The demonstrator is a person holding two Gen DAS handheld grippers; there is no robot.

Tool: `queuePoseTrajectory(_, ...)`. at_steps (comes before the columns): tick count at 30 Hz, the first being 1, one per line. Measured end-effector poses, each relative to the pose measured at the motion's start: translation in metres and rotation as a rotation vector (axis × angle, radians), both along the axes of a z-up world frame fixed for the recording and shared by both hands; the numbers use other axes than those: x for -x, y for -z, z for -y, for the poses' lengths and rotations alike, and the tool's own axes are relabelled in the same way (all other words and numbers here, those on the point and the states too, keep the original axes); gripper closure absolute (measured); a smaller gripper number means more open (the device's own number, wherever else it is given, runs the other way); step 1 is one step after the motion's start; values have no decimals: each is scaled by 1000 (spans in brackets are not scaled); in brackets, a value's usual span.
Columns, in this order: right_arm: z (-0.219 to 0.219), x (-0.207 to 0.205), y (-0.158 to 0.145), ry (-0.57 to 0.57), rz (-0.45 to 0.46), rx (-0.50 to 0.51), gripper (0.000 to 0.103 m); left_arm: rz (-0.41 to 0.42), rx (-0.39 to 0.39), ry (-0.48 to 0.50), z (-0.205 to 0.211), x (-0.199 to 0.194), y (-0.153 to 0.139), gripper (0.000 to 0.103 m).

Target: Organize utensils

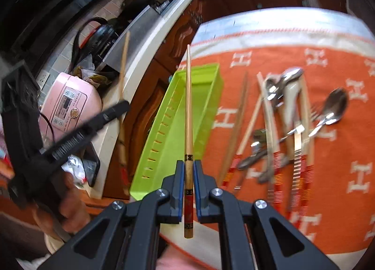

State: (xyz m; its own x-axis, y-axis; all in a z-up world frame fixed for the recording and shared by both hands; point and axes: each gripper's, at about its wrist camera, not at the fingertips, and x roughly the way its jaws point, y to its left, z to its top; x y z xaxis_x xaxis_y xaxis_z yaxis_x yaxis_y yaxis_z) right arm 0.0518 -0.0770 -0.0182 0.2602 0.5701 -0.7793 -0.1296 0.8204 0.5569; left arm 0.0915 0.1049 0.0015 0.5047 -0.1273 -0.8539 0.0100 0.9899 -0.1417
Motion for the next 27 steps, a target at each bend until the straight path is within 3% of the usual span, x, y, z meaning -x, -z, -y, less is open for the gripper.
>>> queuePoseTrajectory(5,-19,-9,36,54,-126,-59,96,-98,40,-9,-9,-6,44,99)
queuePoseTrajectory(11,-30,-6,51,103,-139,-43,95,-131,43,8,-7,-7,67,98)
queuePoseTrajectory(21,-38,-4,44,59,-114,-36,91,-152,35,-16,-13,-16,76,97)
queuePoseTrajectory(27,-30,1,30,31,-31,14,91,-147,19,-11,-8,-12,72,91)
